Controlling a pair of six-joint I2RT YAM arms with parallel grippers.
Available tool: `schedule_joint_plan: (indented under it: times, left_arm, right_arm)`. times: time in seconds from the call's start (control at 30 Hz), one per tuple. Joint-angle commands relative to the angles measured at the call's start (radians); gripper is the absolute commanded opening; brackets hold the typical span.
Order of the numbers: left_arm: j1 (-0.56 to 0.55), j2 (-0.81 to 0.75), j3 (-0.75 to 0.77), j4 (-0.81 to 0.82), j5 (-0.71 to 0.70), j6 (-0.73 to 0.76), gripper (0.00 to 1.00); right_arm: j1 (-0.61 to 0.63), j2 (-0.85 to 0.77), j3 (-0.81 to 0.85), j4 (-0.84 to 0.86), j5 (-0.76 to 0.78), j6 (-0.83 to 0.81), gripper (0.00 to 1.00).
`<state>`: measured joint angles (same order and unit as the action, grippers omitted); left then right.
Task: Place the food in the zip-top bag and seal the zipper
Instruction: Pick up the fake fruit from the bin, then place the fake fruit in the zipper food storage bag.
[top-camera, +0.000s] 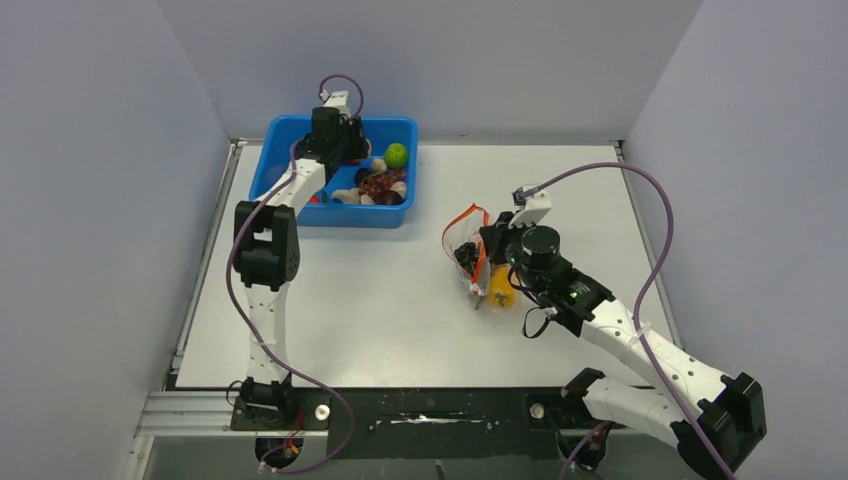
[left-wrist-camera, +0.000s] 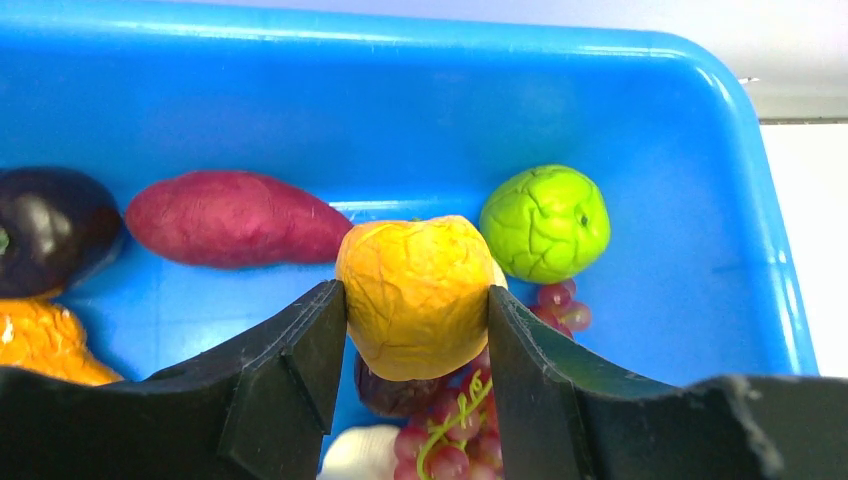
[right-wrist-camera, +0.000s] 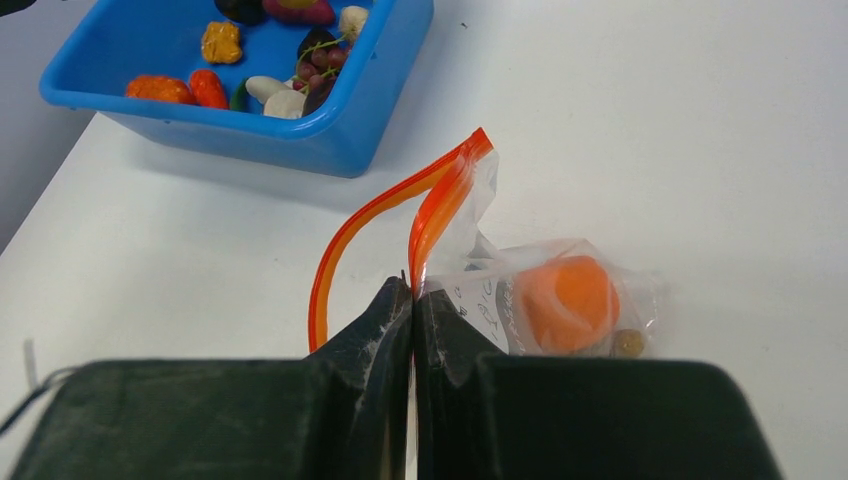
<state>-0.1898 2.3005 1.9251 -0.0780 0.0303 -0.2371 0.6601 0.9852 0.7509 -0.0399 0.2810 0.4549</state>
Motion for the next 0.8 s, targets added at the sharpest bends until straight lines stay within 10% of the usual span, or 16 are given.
schedule_joint_plan:
  times: [0.0,0.77]
  left_arm:
    - [0.004,-0.141,-0.059,0.041,0.003,-0.027,0.26]
    - [-0.035,-0.639,-0.555,0.156,0.282,-0.284,0.22]
  right_arm:
    - [-0.004,-0.037,0.036,0.048,0.037,-0.001,0.00]
    - [-0.014,-0.065,0.021,0.024,0.031,0.006,0.00]
